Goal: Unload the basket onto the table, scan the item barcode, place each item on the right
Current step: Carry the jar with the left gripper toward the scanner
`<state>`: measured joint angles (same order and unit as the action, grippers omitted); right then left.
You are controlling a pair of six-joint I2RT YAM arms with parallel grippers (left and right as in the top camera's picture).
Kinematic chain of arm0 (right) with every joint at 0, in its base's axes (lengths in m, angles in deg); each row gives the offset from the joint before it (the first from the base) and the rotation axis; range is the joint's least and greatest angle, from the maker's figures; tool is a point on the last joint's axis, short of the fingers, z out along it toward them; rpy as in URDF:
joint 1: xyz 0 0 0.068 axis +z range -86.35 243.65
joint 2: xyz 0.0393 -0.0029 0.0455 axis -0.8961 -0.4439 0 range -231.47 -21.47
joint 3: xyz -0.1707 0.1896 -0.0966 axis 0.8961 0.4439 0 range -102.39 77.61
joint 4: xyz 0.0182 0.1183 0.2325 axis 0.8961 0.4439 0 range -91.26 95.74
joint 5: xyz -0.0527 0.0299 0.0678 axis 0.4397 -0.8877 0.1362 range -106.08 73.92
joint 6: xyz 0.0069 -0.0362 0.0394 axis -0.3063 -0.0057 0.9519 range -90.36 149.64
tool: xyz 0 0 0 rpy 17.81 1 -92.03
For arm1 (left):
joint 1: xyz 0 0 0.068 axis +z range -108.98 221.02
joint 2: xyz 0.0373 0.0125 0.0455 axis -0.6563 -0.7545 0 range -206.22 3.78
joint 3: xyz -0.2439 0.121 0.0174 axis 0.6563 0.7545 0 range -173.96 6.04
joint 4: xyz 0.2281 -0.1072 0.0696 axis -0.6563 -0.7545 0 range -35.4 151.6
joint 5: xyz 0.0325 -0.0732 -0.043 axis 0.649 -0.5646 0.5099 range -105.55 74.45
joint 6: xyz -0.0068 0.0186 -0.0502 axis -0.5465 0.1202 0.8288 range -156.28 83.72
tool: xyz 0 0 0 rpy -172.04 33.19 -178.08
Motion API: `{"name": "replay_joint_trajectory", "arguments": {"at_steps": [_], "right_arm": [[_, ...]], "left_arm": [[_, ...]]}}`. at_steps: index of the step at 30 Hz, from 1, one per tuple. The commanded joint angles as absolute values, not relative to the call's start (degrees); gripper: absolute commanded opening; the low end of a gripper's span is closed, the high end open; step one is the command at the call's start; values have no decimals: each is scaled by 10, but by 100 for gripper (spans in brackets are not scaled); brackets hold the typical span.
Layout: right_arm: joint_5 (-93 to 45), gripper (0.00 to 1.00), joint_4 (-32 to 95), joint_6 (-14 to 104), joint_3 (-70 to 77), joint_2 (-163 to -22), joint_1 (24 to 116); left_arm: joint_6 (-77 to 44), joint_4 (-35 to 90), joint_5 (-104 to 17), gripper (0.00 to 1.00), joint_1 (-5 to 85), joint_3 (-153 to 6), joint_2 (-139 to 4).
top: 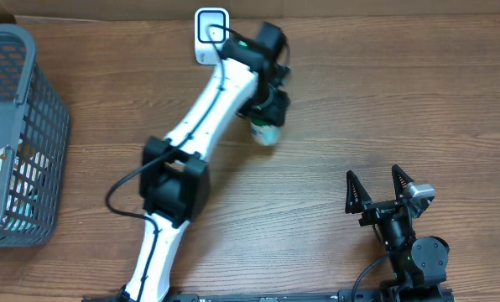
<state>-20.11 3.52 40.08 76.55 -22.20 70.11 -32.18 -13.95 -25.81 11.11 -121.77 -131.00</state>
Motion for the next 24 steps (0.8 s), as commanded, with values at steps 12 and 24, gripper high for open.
{"name": "replay_joint_trajectory", "arguments": {"at_steps": [12, 24], "right_arm": [[-198, 100, 33, 398, 771, -216, 704], [-198, 100, 33, 398, 771, -216, 704]], "left_arm": [[-258, -116, -240, 58, 66, -1222, -1370], [-255, -119, -244, 85, 65, -1224, -1367]]}}
